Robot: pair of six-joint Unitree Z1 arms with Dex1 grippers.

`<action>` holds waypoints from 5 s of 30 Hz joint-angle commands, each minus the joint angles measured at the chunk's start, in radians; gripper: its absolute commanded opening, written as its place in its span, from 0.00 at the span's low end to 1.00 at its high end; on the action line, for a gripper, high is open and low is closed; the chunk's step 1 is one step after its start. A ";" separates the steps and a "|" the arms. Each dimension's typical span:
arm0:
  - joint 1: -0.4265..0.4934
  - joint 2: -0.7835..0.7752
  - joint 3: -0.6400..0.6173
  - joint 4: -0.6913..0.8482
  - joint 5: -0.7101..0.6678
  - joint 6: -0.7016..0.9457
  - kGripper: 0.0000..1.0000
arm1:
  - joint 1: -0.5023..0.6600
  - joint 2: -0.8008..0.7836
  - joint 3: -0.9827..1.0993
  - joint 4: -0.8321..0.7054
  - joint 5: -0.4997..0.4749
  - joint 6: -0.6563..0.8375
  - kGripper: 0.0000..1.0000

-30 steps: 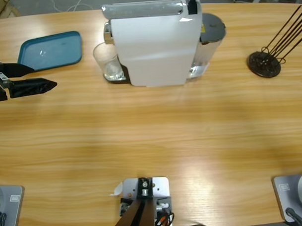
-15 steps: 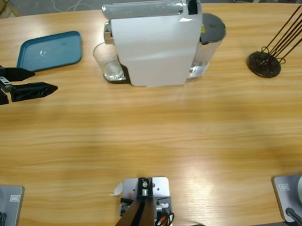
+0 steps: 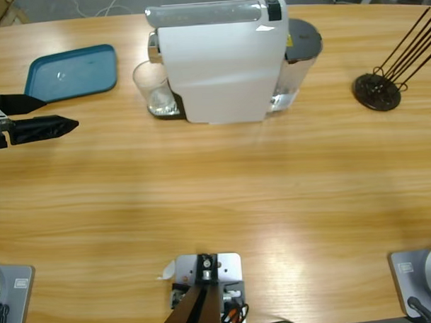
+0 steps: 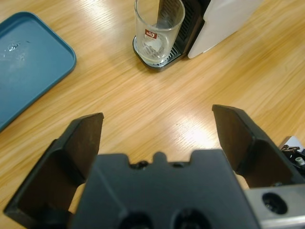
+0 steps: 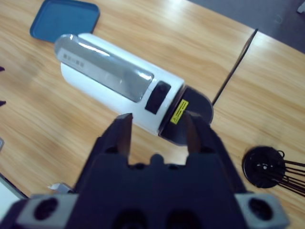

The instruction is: Pour coffee

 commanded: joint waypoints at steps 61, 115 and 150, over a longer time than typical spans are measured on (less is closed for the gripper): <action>-0.044 0.062 -0.112 0.026 -0.069 0.123 0.99 | 0.083 -0.290 0.975 -0.683 0.078 -0.046 1.00; -0.052 0.124 -0.091 0.000 -0.062 0.142 1.00 | 0.097 -0.372 0.980 -0.640 0.053 -0.096 1.00; -0.052 0.149 -0.118 0.000 -0.062 0.145 1.00 | 0.097 -0.363 0.983 -0.648 0.046 -0.099 1.00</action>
